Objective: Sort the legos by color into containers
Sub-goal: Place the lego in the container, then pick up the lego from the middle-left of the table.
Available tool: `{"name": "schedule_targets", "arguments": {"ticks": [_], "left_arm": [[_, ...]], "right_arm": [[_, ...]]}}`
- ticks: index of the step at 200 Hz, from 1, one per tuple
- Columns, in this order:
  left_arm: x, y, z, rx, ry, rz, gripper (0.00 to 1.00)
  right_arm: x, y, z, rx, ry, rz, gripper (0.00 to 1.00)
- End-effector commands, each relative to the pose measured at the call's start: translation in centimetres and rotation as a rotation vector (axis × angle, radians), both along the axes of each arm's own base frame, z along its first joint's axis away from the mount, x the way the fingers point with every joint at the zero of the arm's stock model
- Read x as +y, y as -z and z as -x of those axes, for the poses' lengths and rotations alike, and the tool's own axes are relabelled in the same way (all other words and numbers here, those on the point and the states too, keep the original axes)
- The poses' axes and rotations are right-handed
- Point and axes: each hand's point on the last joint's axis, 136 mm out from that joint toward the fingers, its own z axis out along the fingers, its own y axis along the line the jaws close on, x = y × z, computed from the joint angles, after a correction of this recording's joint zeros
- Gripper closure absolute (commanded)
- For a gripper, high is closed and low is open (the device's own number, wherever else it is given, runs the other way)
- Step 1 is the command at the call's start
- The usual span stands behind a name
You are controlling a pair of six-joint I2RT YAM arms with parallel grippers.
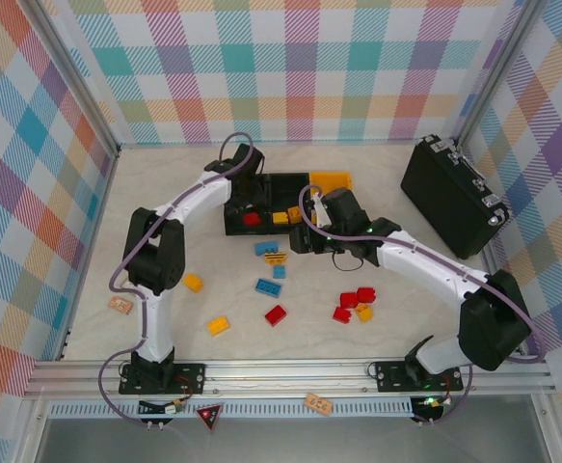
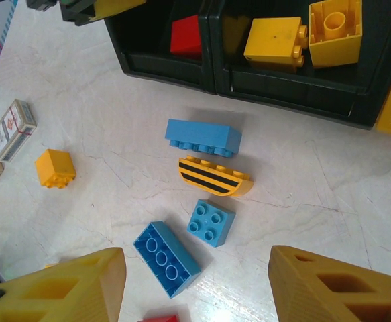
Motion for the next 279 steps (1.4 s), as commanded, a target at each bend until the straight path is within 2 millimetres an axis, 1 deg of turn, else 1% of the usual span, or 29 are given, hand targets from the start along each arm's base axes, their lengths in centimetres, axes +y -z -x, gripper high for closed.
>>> {"name": "schedule_targets", "arguments": {"ticks": [1,28,44,81,92,118,154,178,195,221,232,252,263,279], "left_arm": [[0.0,-3.0,0.6,-0.053,0.027,0.032,0.38],[0.0,-3.9,1.8,-0.059,0.046,0.04,0.38],[0.5,-4.0,2.6,-0.06,0.044,0.033,0.38],[2.7,-3.9,5.1,-0.054,0.01,0.002,0.38],[3.5,-3.6,6.1,-0.047,-0.008,0.002,0.38],[5.7,-2.8,8.6,-0.022,-0.069,0.007,0.36],[9.4,-1.1,13.1,0.035,-0.183,-0.056,0.32],[11.8,0.5,16.2,0.069,-0.274,-0.095,0.27],[12.7,2.0,17.8,0.098,-0.321,-0.093,0.26],[13.5,3.8,19.2,0.133,-0.374,-0.105,0.25],[14.2,4.5,19.8,0.144,-0.403,-0.135,0.25],[14.2,5.6,20.0,0.161,-0.417,-0.131,0.24],[13.9,6.3,20.0,0.173,-0.414,-0.118,0.26],[13.8,7.0,19.7,0.175,-0.41,-0.119,0.34]], "right_arm": [[-0.9,-0.1,0.2,-0.002,0.023,0.005,0.41],[-1.0,0.1,0.3,0.003,0.026,0.007,0.41],[-1.0,0.2,0.4,0.003,0.016,0.005,0.41],[1.0,-0.7,1.5,-0.007,-0.089,-0.079,0.41],[1.6,-1.1,1.7,-0.021,-0.12,-0.093,0.41],[3.1,-1.3,2.4,-0.034,-0.19,-0.106,0.41],[5.2,-0.7,3.1,-0.017,-0.254,-0.109,0.39],[6.1,-0.2,3.2,-0.004,-0.269,-0.121,0.39],[6.5,0.0,3.2,0.002,-0.278,-0.122,0.4],[6.6,0.1,3.2,0.009,-0.283,-0.118,0.4],[6.6,0.1,3.3,0.008,-0.282,-0.118,0.4],[6.4,0.1,3.4,0.008,-0.278,-0.113,0.4],[6.3,0.2,3.4,0.009,-0.275,-0.108,0.4],[6.1,0.3,3.4,0.009,-0.268,-0.103,0.4]]}}
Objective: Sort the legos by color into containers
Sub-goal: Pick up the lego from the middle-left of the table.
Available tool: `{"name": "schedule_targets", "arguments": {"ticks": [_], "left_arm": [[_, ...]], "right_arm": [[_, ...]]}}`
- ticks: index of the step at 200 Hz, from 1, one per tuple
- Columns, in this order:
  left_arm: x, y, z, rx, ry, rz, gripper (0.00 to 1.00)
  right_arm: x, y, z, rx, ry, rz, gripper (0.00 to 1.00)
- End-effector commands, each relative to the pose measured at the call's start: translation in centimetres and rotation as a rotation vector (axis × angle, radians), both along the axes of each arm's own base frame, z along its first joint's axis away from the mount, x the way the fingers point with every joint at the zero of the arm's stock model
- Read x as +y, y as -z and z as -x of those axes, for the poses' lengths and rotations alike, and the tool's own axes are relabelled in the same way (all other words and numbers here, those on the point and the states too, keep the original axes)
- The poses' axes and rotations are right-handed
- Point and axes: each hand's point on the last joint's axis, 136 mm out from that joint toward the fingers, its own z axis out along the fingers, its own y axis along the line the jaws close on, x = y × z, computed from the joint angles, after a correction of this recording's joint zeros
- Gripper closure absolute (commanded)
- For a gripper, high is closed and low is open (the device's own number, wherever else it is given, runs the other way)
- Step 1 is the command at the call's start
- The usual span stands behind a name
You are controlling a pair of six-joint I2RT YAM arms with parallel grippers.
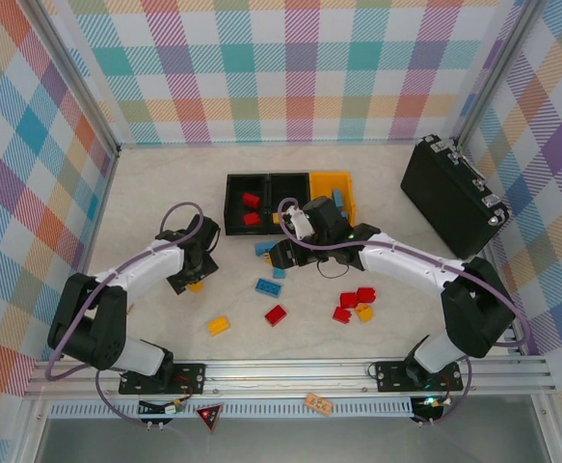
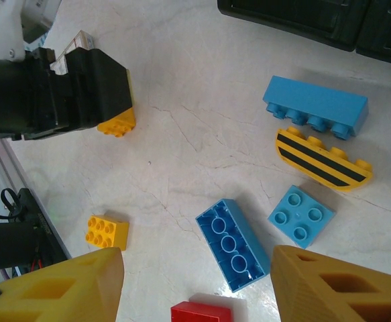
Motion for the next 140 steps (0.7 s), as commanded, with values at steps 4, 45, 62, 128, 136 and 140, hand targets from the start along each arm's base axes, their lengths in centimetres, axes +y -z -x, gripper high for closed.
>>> {"name": "schedule_targets", "arguments": {"ticks": [4,45,62,128,136,140], "left_arm": [[0.5,1.3,-0.3,0.002,-0.04,-0.007,0.35],[0.4,2.1,-0.3,0.027,-0.026,-0.013,0.55],[0.1,1.8,-0.6,0.019,-0.015,-0.001,0.64],[-4.5,-2.8,-5.6,-0.07,0.199,0.049,0.7],[-5.5,-3.5,-6.3,-0.085,0.225,0.053,0.7],[-5.9,-3.8,-6.6,-0.092,0.235,0.058,0.7]], "right_arm": [[0.5,-1.4,-0.2,-0.033,-0.014,-0.026,0.4],[0.4,-1.7,-0.2,-0.042,-0.008,-0.027,0.4],[0.3,-1.7,-0.2,-0.045,-0.005,-0.024,0.41],[-2.0,-1.8,-1.9,-0.033,0.123,-0.019,0.41],[-2.7,-1.7,-2.2,-0.032,0.151,-0.013,0.41],[-3.0,-1.8,-2.3,-0.034,0.164,-0.01,0.41]]}}
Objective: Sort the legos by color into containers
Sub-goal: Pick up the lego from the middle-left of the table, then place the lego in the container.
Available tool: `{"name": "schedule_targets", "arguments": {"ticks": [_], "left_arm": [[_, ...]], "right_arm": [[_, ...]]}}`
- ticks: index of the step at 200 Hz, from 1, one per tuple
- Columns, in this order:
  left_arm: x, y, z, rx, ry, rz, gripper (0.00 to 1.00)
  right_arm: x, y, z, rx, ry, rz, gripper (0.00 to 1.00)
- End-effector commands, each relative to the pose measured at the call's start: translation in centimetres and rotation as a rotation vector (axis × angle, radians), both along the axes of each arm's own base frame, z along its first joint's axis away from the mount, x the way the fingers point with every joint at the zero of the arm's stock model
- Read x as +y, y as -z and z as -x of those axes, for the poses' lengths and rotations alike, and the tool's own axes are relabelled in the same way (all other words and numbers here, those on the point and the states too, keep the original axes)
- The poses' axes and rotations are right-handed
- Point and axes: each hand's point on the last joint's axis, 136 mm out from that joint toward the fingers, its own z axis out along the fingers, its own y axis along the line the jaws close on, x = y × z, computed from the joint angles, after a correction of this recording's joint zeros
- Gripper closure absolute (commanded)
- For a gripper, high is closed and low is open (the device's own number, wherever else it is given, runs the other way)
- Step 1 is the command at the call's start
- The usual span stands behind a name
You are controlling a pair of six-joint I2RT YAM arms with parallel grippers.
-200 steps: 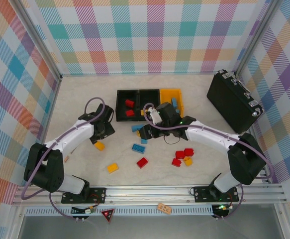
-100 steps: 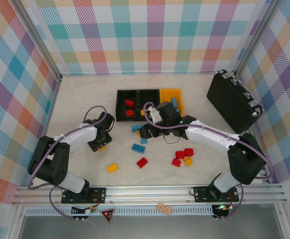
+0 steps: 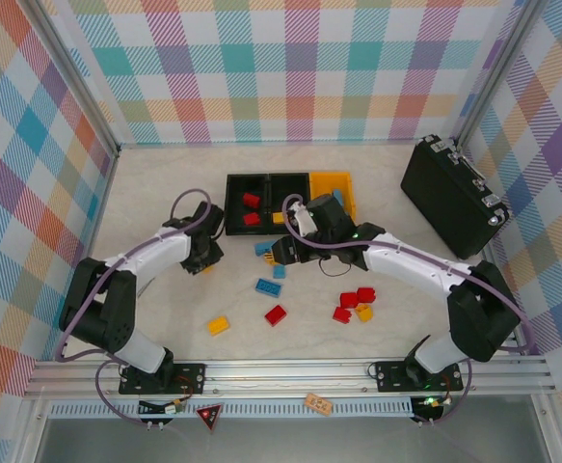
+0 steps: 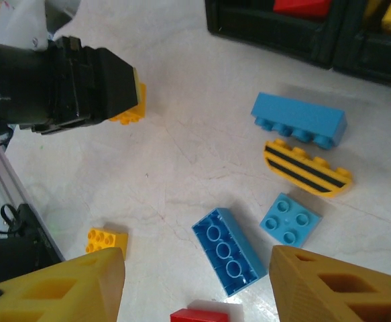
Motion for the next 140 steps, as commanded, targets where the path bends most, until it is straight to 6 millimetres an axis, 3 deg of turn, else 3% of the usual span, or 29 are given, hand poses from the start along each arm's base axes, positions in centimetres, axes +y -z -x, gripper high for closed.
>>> {"name": "schedule_targets", "arguments": {"ticks": [1,42,84,140], "left_arm": [[-2.9,-2.2,-2.0,-0.033,0.116,0.014,0.7],[-8.8,-5.4,-5.6,-0.113,0.265,0.06,0.69],[-14.6,-6.6,-8.5,-0.133,0.39,0.092,0.69],[-18.6,-6.4,-12.1,-0.131,0.471,0.103,0.69]], "right_arm": [[-2.0,-0.6,-1.2,-0.008,0.096,-0.001,0.41],[-5.2,-0.6,-1.9,-0.012,0.212,0.019,0.41],[-7.5,-0.2,-2.0,-0.006,0.29,0.034,0.41],[-8.9,0.0,-1.6,-0.007,0.329,0.045,0.4]]}}
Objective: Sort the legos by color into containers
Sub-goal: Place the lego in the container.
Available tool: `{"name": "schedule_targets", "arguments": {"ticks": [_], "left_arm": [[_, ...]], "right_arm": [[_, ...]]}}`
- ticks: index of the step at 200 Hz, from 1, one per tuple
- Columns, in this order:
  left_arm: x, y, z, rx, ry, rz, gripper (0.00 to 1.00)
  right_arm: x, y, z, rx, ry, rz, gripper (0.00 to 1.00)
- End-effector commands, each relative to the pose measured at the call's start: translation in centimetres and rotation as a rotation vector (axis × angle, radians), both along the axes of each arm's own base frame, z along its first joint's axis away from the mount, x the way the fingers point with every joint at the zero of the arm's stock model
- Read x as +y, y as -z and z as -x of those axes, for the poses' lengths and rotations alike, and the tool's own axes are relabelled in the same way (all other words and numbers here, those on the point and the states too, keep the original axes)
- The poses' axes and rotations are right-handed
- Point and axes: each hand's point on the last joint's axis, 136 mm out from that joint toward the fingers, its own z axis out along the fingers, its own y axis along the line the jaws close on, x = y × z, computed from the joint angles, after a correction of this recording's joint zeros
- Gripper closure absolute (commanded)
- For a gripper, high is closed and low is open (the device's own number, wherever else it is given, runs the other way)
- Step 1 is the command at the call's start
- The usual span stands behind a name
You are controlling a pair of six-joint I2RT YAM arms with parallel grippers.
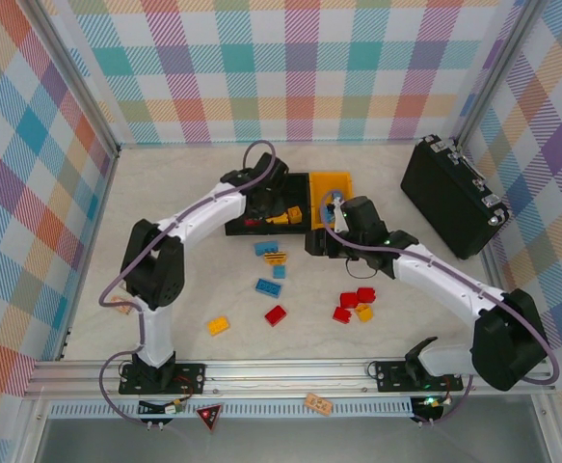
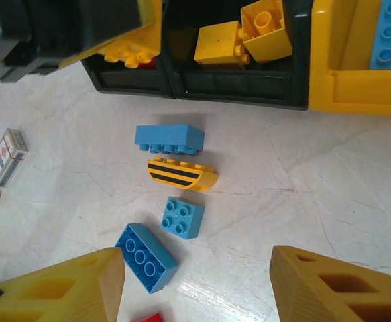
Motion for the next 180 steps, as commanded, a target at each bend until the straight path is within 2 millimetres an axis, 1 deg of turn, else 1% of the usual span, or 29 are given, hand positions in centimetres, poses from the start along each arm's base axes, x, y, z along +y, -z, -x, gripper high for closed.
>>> {"name": "schedule_targets", "arguments": {"ticks": [1,28,54,96,124,139,162,180], "left_arm": [[-1.1,0.3,-0.5,0.028,0.058,-0.024,0.69],[-2.0,0.9,-1.9,0.031,0.077,-0.043,0.68],[-2.4,1.3,-3.1,0.029,0.081,-0.068,0.68],[-2.1,2.7,-4.5,0.04,0.074,-0.121,0.68],[-2.3,3.1,-4.9,0.044,0.076,-0.122,0.66],[-2.4,3.1,-5.0,0.046,0.08,-0.12,0.61],[-2.5,2.5,-5.1,0.032,0.081,-0.117,0.51],[-2.4,1.9,-5.1,0.019,0.081,-0.115,0.5]], "right_arm": [[-1.0,-0.2,0.2,0.0,0.036,0.005,0.41],[-1.4,-0.1,0.3,0.002,0.044,0.009,0.4],[-1.5,-0.1,0.3,0.003,0.05,0.008,0.41],[-1.7,-0.3,0.3,-0.003,0.053,0.008,0.41],[-1.9,-0.3,0.4,-0.004,0.055,0.008,0.41],[-1.9,-0.3,0.4,-0.003,0.056,0.008,0.41],[-1.9,0.0,0.4,0.003,0.06,0.007,0.41],[-2.0,0.0,0.5,0.004,0.061,0.006,0.4]]}}
